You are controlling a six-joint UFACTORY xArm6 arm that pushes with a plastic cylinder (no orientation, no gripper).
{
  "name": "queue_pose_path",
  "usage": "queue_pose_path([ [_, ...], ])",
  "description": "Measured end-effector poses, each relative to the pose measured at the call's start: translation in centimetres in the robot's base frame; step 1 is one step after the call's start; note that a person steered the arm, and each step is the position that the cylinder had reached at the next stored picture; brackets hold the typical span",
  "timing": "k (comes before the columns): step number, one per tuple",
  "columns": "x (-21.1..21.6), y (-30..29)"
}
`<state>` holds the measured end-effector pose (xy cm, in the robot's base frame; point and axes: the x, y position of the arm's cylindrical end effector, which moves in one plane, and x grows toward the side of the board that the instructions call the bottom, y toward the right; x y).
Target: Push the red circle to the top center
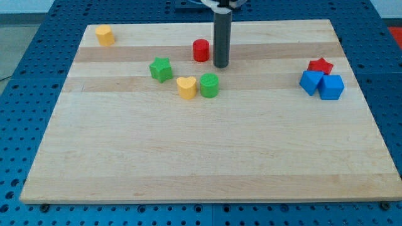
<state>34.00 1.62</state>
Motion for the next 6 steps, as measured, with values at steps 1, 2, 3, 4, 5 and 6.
queue_pose_path([
  [1,-0.2,-4.9],
  [2,-4.6,-5.9],
  [3,-7.5,-5.9],
  [4,-4.0,-5.4],
  [5,-1.2,-1.8],
  [6,-2.4,0.9],
])
